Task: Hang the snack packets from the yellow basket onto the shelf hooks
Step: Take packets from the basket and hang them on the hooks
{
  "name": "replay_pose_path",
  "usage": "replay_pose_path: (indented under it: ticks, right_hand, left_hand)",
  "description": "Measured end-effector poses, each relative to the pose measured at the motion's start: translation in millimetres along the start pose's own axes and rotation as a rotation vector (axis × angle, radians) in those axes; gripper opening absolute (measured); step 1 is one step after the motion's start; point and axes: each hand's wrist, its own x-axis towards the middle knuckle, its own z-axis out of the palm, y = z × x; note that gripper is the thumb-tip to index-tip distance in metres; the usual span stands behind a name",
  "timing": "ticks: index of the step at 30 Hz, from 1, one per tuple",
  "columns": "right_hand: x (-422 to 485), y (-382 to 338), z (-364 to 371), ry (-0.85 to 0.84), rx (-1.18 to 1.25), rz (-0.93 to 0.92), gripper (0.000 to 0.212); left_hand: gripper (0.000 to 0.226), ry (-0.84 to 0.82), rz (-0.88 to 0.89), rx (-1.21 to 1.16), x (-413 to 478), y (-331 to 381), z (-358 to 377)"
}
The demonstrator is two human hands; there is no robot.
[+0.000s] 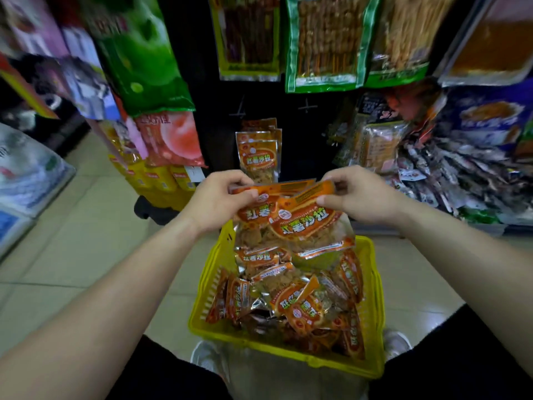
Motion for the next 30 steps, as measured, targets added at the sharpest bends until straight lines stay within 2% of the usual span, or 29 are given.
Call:
replay_pose_path:
  ticks: [4, 6, 10, 13, 15, 16, 17, 19, 24, 28, 30]
  right_hand:
    - [-6, -4, -5, 0.241, 0.214, 0.010, 0.011]
    - [-6, -10, -6, 0.263, 0.290, 0.034, 0.012]
    - [1, -16, -14, 0.077, 0.335, -0.024, 0.013]
    - [5, -16, -19, -0.071, 0.303, -0.070, 0.009]
    - [8, -13, -20, -0.108, 0.315, -0.087, 0.009]
    - [10, -12, -20, -0.099, 0.334, -0.090, 0.016]
    - [12, -11, -20, -0.078, 0.358, -0.089, 0.020]
    - [15, -8, -19, 0.009, 0.384, -0.091, 0.013]
    - [24, -2, -17, 0.264, 0.309, -0.042, 0.008]
    - [27, -1, -13, 0.359, 0.288, 0.024, 0.017]
    - [27, -3, -10, 0.388, 0.295, 0.052, 0.017]
  left_hand:
    - [0.010, 0.048, 0.025, -0.195, -22, 17, -6]
    - [0.011, 0.075, 0.013, -0.280, -25, 22, -4]
    - [0.008, 0.144, 0.014, -0.409, -19, 31, 2]
    - [0.006, 0.210, 0.014, -0.405, -11, 30, 3]
    - [0.005, 0.219, 0.009, -0.385, -5, 28, 4]
    - [0.005, 0.220, 0.000, -0.381, -2, 27, 4]
    - [0.005, 0.218, -0.011, -0.387, 1, 27, 5]
    - [0.005, 0.187, -0.032, -0.414, 6, 27, 7]
    - [0.007, 0.098, -0.059, -0.445, 12, 24, 22]
    - [0.010, 0.098, -0.087, -0.463, 13, 26, 29]
    - [0.014, 0.130, -0.043, -0.454, 12, 28, 31]
